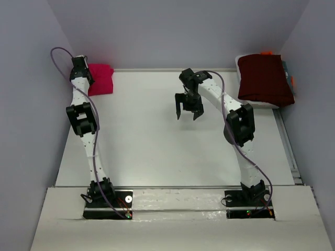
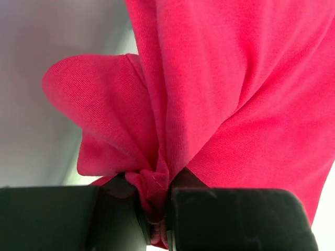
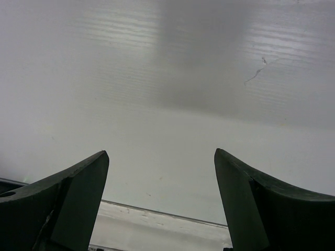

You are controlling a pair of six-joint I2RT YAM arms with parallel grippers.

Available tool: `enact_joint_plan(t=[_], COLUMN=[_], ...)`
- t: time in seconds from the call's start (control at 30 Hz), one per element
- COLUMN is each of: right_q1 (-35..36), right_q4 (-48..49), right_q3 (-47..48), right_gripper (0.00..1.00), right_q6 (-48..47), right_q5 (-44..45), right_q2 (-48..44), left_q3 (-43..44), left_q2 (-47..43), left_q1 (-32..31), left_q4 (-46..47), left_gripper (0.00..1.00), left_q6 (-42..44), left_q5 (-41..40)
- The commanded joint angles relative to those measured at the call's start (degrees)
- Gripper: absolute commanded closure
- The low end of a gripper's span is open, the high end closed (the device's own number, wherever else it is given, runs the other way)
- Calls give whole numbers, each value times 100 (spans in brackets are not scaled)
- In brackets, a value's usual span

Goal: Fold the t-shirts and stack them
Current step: Put the neatly folded tshirt into the corner of the board with the left arm

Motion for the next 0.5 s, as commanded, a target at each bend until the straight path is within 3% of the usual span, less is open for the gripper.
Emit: enact_joint_plan(t=[0.0,0.27,0.3,0.33,0.37,0.47], right_q1=[-7,-7,-7,-7,-7,-7], right_q4=[-97,-132,-132,-132,-132,-71], right_q3=[259,355,355,355,338,250], right_gripper=[13,13,13,13,13,13], right_q6=[-53,-53,-62,-62,-62,-88], right_q5=[-119,-181,-198,-207,-225,-251], right_q2=[11,81,90,90,81,29], left_q3=[190,313,304,278,200,-81], left_q2=[-109,-48,-56,-56,-100,-284], left_q1=[388,582,582,582,582,521], left_q4=[150,141,124,98,97,167], left_gripper=[95,91,77,70,53,43], left_q6=[-349,-525,-534,-560,-569,-569], left_q5=[-400,-225,-190,-163,-111,-23])
